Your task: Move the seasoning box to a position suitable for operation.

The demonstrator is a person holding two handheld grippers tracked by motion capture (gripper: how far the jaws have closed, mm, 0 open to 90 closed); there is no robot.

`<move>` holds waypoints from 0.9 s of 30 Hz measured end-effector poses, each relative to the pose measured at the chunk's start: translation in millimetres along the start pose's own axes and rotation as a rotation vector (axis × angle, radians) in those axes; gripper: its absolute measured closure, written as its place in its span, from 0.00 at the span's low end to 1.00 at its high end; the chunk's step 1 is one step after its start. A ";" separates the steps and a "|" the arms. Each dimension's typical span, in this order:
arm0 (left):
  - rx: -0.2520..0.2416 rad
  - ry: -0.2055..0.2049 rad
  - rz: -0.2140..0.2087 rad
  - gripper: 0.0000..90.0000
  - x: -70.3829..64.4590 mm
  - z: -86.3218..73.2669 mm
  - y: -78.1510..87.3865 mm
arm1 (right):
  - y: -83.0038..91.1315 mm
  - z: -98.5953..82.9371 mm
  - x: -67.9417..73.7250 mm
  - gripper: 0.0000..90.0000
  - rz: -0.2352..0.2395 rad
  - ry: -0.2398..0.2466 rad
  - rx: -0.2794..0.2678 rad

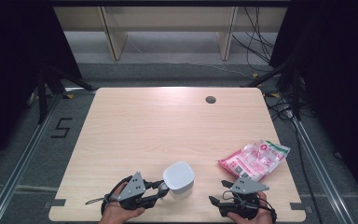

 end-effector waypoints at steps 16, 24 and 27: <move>-0.001 -0.002 0.072 0.76 9.1 4.8 -12.1 | 0.2 0.8 -0.6 0.32 -0.004 0.006 0.000; 0.005 0.000 0.105 0.76 18.5 6.7 -17.1 | -0.1 1.4 -1.2 0.32 -0.009 0.007 -0.010; 0.006 -0.002 0.108 0.76 21.6 7.6 -19.3 | -0.7 1.4 -0.1 0.32 0.002 0.004 -0.006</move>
Point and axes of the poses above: each handheld gripper's, and its own axes: y roughly backward along the jaws, z roughly out of its top, x roughly to its left, the point moved 5 cm from there along -y, roughly forward along the jaws, and after that the axes turned 6 degrees about -y, right-handed, at the moved point
